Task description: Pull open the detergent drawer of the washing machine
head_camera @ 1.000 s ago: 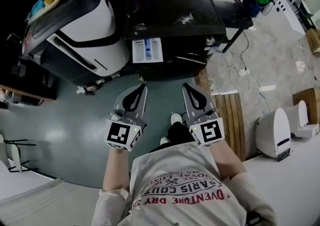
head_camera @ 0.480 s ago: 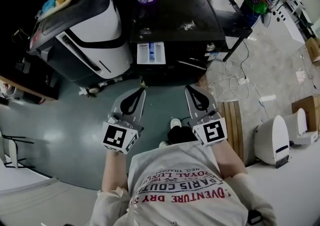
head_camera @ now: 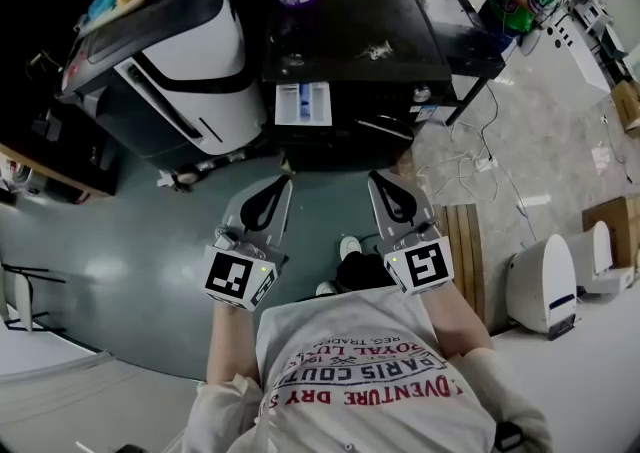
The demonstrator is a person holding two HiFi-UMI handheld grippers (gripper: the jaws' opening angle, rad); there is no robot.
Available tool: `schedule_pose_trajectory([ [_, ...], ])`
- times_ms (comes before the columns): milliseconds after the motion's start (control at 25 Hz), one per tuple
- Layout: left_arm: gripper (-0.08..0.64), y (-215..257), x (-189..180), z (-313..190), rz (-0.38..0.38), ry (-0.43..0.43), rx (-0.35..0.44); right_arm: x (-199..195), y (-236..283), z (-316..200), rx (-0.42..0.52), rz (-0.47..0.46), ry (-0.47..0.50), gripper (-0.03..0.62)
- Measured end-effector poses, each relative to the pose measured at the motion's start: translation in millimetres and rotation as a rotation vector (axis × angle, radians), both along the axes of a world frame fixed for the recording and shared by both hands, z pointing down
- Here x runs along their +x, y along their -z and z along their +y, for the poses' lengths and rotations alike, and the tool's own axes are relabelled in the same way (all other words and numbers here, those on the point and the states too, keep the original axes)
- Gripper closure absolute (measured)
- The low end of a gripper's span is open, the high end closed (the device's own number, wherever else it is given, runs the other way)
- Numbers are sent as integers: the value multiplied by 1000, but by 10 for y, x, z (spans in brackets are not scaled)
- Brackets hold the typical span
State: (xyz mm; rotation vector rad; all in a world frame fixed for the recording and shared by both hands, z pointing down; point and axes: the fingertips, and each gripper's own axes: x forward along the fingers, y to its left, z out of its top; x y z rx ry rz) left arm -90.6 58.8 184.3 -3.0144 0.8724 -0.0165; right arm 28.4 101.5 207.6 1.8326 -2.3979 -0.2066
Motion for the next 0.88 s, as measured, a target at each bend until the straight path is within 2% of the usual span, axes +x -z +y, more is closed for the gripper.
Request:
schedule_pose_trajectory([
  [320,558,-44,-127,30,17,11,-9,-104,-59,31,1,17,-10,591],
  [880,558,-126,-319,51,24,34,-20,-270,-119,8,-14,-12,3,592],
])
